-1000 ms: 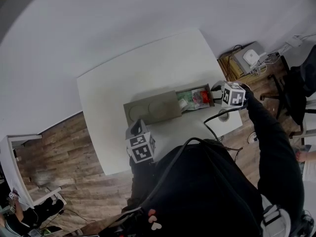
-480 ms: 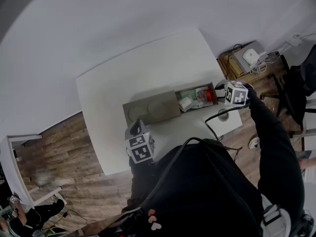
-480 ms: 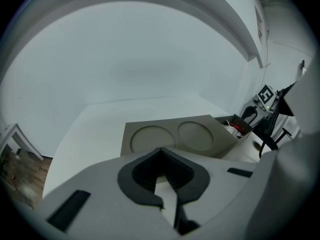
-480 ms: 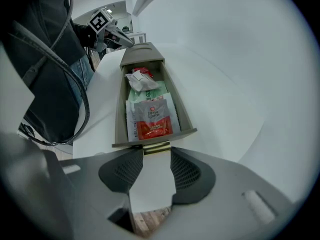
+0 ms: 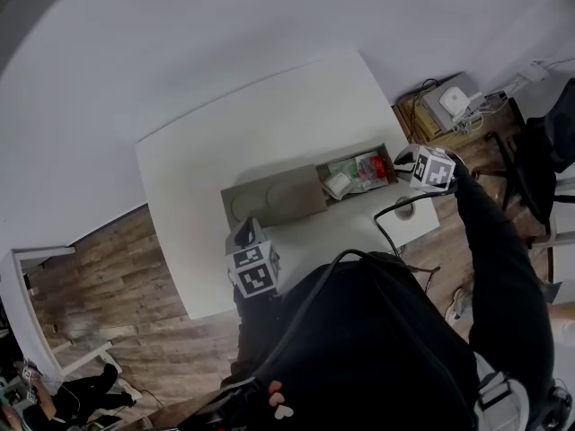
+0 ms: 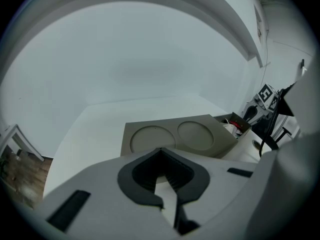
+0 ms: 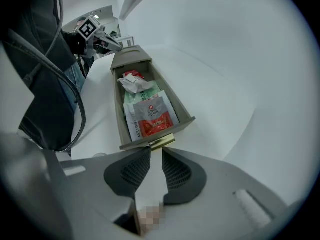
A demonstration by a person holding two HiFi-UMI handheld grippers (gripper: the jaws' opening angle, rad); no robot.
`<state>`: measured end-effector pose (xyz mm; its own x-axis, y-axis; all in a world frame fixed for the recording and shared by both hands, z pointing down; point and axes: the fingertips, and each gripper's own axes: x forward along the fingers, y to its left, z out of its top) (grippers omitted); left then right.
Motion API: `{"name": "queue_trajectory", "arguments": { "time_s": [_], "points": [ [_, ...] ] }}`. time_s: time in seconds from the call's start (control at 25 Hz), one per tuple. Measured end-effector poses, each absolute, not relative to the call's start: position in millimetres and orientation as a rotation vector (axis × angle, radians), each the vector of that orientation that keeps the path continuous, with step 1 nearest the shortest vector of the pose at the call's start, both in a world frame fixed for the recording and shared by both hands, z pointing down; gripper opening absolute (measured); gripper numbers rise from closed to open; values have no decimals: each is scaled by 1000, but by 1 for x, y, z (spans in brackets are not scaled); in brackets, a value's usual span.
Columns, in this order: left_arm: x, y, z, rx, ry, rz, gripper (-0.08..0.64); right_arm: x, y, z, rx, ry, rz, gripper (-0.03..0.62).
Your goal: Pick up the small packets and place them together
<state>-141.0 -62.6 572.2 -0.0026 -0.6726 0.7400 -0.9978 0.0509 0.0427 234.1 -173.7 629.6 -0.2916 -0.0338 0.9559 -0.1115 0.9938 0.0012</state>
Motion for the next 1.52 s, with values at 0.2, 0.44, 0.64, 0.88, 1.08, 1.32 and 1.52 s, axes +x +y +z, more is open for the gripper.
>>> {"name": "queue_trajectory", "arguments": {
  "time_s": [0.2,0.44,0.64,0.88,1.08,1.32,1.52],
  "points": [
    [-142,-62,575,1687,-1741,701,0,233,-175,600,151,-1924,98,95],
    [-140,-65,571,1689,-1742,689,0,182,-185,543,150,-2094,5,101],
    [-138,-64,571,1693,-1738,680,-1,123,-160,549,-25,-2123,-89,124],
    [-141,-63,575,1680,-1740,686,0,81,-140,571,-211,-2061,-116,124],
    [-140,-63,575,1681,-1739,679,-1,74,-124,591,-322,-1976,-149,124],
    [-139,-63,574,1680,-1740,680,0,73,-121,609,-339,-1908,-190,123],
    [-139,-63,575,1683,-1737,680,-1,74,-121,615,-330,-1898,-184,118]
  ]
}}
